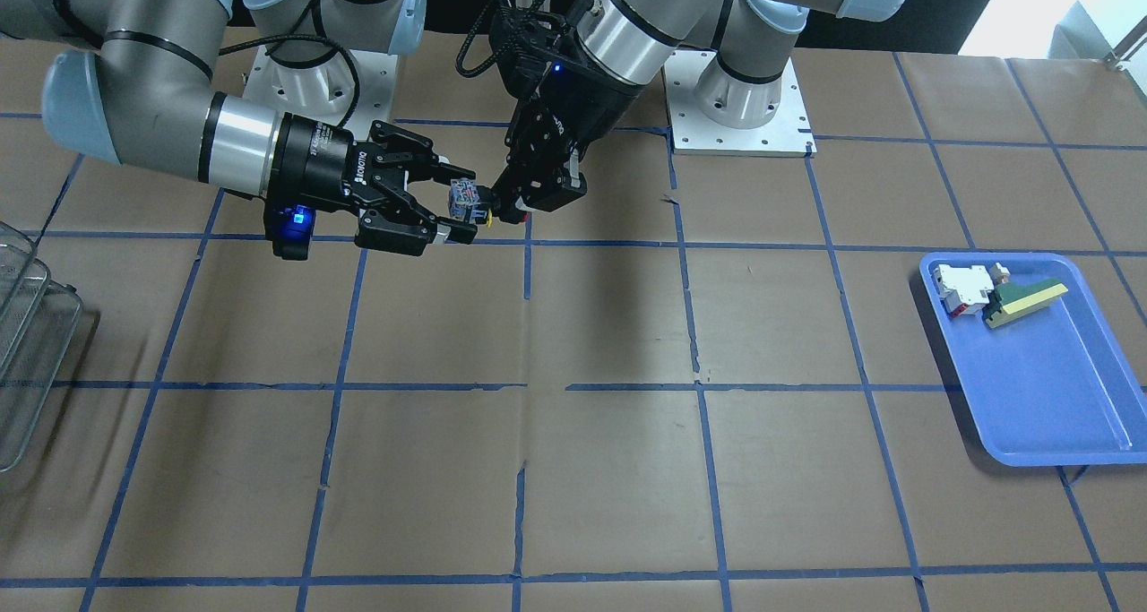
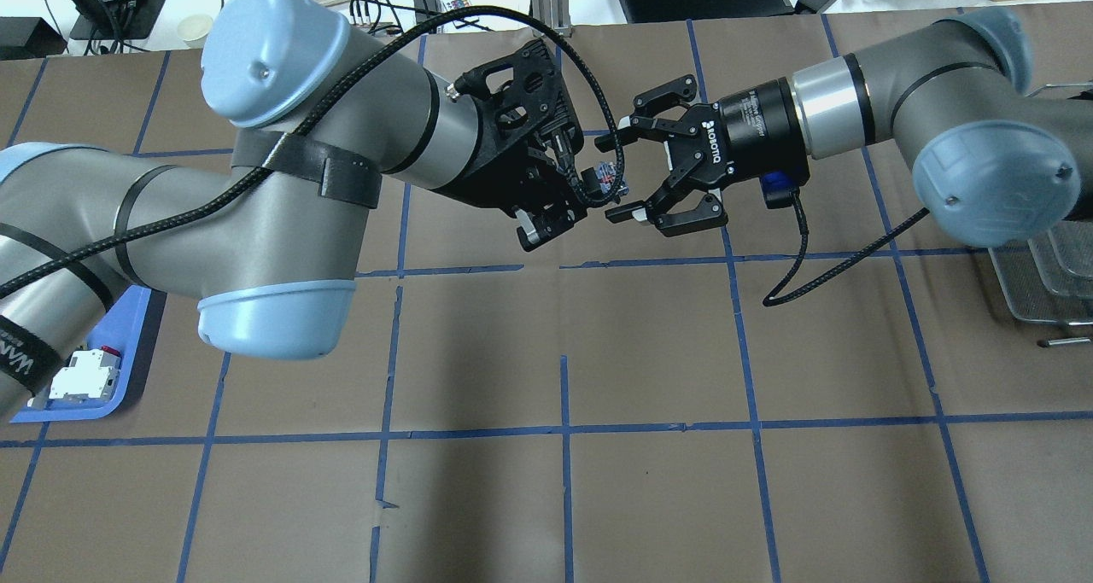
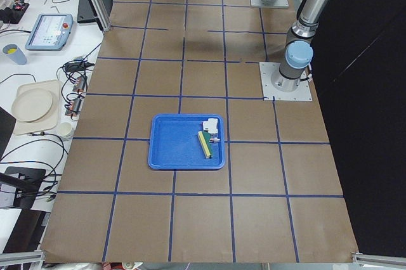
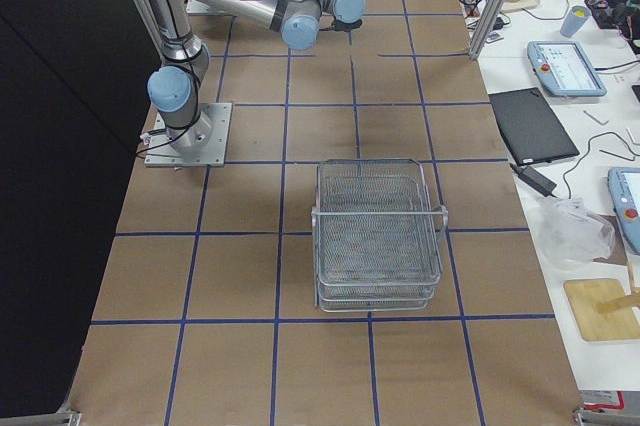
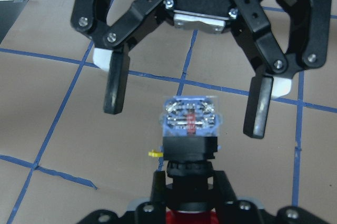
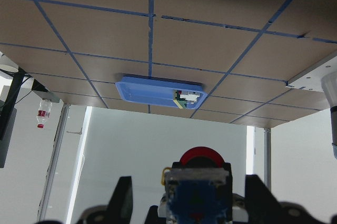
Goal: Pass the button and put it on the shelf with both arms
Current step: 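Close the right gripper on the button held by the left gripper, then open the left gripper and pull it back while the right gripper withdraws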
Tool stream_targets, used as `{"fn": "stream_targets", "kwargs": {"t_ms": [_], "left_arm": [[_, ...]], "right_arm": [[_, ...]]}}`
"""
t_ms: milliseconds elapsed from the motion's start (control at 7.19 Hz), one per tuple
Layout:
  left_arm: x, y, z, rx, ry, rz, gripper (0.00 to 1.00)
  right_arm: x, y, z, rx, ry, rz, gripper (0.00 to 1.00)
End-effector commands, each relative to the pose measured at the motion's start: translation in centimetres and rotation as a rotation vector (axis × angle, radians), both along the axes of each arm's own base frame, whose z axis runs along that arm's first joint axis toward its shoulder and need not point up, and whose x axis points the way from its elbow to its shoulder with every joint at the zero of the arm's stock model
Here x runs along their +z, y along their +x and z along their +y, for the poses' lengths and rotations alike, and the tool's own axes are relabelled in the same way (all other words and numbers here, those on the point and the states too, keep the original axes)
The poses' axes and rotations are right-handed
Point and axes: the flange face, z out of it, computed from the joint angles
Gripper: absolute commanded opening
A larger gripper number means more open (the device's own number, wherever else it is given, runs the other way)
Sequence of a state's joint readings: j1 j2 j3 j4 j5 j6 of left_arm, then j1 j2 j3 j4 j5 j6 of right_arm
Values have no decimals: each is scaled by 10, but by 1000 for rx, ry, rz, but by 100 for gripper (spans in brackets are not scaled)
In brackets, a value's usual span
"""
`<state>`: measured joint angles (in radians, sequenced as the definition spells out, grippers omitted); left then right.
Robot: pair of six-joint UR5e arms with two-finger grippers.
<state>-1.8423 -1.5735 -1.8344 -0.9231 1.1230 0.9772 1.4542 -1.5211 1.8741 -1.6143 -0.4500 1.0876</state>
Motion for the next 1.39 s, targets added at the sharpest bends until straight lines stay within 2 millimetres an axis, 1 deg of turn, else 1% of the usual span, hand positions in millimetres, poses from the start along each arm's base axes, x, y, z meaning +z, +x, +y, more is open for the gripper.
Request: {"fn": "stream_targets", "kwargs": {"t_ms": [0,139,278,417,557,696,835,974,1113,1252], "left_arm": [[1,0,0,0,-4,1,13],[1,0,0,0,-4,1,14],[2,0,0,-1,-6,1,14],[2,0,0,1,-5,0,48],[1,0,0,3,-1,0,85],[1,0,0,4,-1,2,98],[3,0,1,4,-5,2,98],[18,7,-2,19,-30,6,99],[29,26,-10,61,-42,7,99],[37,74,-31,169,-5,1,99]], "right_arm": [[1,0,1,0,0,-1,29],[1,0,2,0,-1,-4,20],[2,0,2,-1,-3,-5,17],[2,0,1,-3,-3,-6,15],[3,0,1,-3,-3,-8,13],[3,0,1,-4,-4,-9,13],[4,0,0,-4,-5,-10,12],[5,-2,-1,-7,-5,-9,12],[5,-7,-4,-13,-8,2,12],[13,-16,-11,-10,-51,46,12]]}}
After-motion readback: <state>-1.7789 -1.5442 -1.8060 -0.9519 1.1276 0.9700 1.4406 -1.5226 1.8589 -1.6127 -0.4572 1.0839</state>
